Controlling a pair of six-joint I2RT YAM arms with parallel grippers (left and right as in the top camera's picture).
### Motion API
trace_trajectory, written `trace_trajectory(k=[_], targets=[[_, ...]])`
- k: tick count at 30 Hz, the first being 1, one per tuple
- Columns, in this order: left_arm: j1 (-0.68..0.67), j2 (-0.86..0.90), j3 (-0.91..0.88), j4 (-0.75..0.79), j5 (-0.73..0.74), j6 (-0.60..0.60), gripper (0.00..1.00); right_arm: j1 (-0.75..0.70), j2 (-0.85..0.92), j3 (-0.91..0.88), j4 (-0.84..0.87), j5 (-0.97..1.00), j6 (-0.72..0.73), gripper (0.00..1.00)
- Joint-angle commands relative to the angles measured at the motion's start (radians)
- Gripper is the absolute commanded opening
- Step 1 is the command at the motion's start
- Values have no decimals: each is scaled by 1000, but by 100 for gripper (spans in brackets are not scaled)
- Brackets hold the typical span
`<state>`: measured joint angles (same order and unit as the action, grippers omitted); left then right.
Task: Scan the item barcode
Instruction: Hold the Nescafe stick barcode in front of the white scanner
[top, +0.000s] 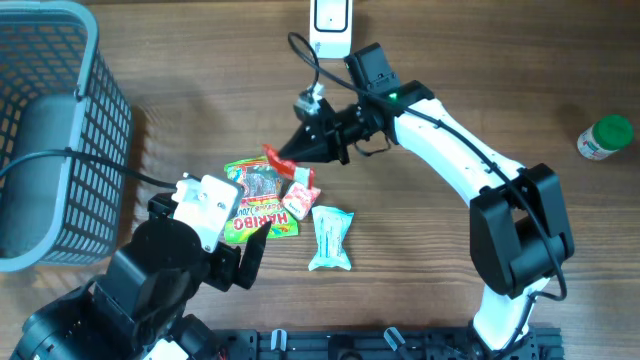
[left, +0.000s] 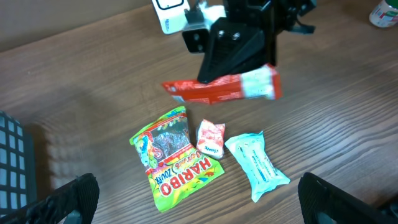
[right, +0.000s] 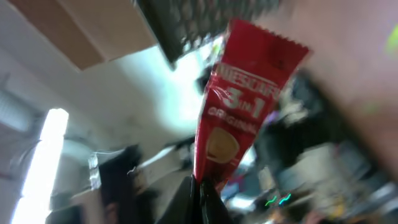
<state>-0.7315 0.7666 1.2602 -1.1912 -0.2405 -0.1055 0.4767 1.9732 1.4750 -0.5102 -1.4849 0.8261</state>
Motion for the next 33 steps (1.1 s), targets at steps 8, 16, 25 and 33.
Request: trace_trajectory(k=[8,16,25,33], targets=[[3,-2,-2,0,5,20,100,0,-6,-4,284,883,-192,5],[3,-2,-2,0,5,20,100,-21,58,46,434,1183,-172,4],[3,-2,-2,0,5,20,100,-33,349,428,367,1334,-167,5],[3,-2,-2,0,5,20,100,-34,441,623,256,1568,-195,5]])
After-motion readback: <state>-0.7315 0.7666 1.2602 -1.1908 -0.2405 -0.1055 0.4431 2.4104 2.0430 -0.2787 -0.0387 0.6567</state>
